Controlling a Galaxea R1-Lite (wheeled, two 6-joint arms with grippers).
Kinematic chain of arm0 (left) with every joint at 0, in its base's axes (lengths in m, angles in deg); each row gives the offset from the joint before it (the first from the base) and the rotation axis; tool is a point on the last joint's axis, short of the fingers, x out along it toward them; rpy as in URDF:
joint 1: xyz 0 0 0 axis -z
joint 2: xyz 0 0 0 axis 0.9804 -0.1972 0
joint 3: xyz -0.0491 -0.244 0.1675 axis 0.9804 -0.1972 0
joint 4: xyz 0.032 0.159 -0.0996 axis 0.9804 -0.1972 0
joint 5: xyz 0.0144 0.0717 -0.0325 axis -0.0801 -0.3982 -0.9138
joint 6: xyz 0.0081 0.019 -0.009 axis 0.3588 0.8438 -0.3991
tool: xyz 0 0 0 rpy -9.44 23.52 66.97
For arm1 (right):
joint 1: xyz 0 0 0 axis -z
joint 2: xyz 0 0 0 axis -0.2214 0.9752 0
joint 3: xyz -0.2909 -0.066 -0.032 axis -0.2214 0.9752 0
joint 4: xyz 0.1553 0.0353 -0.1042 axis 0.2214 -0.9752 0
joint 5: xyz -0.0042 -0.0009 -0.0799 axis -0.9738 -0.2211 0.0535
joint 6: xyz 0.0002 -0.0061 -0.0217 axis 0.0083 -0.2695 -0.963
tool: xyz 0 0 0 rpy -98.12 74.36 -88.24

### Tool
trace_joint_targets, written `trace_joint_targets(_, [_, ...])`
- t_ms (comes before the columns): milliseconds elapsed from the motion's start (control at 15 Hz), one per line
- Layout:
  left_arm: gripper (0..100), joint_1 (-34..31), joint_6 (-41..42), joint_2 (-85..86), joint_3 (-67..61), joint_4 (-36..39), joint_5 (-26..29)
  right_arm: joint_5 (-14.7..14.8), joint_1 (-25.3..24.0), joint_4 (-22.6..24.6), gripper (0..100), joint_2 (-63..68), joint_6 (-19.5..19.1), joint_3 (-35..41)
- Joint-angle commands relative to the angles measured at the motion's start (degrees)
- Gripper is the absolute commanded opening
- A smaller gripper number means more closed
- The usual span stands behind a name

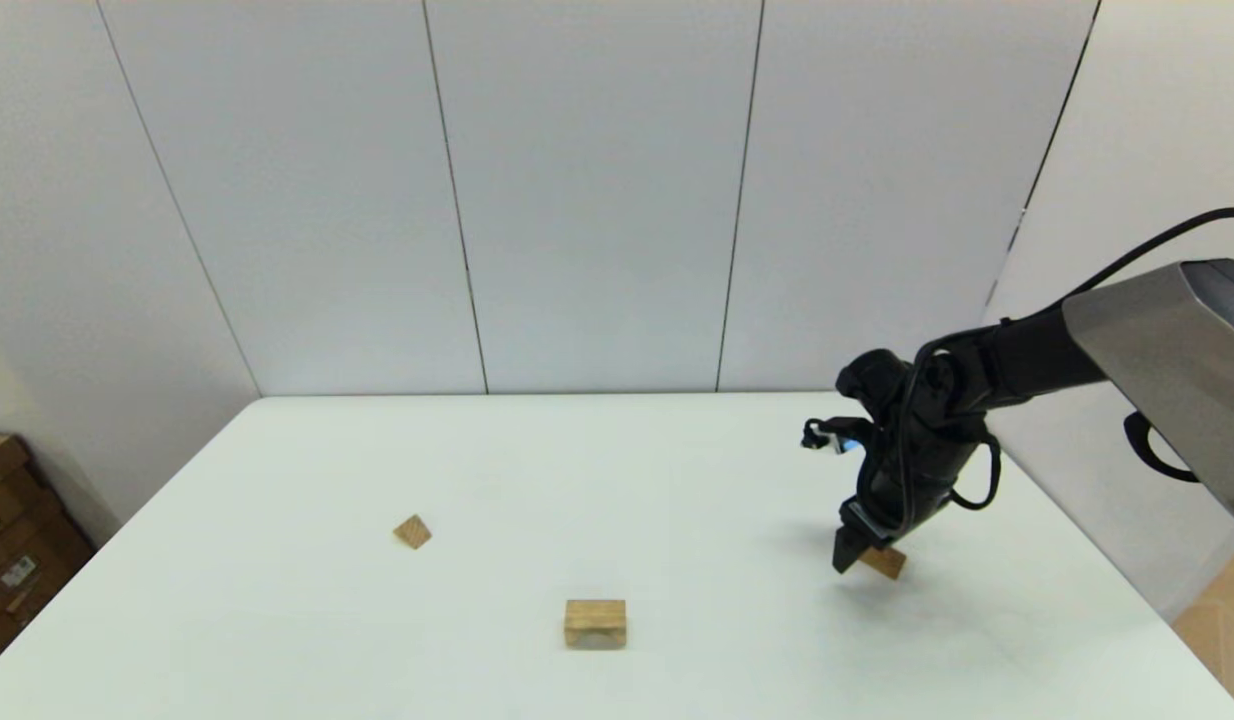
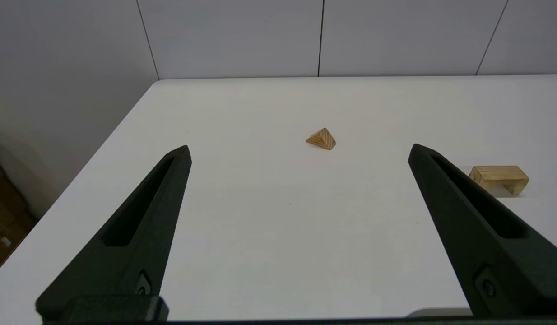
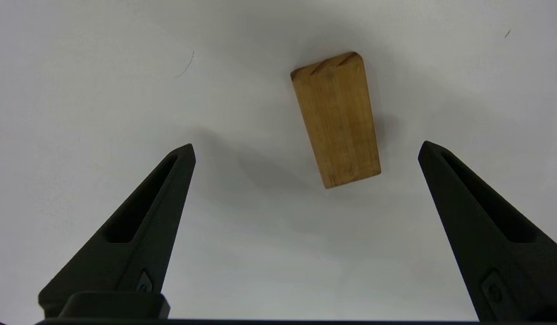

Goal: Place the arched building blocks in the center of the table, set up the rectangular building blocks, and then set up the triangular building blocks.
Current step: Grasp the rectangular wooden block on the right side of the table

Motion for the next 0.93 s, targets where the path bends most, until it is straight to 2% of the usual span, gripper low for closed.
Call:
trace_joint_targets(67, [100, -0.01, -0.03, 0.0, 0.0, 0.06, 0.04, -0.03, -0.05, -0.63, 100, 0.71, -0.27, -1.23])
trace_joint_targets(333, [100, -0.01, -0.03, 0.0, 0.0, 0.06, 0.04, -0.03, -0.49, -6.43, 100, 2.47, -0.71, -4.57])
trace_joint_targets(933, [100, -0.01, -0.03, 0.0, 0.0, 0.06, -0.04, 0.15, -0.23, -6.52, 100, 4.84, -1.5, -7.03])
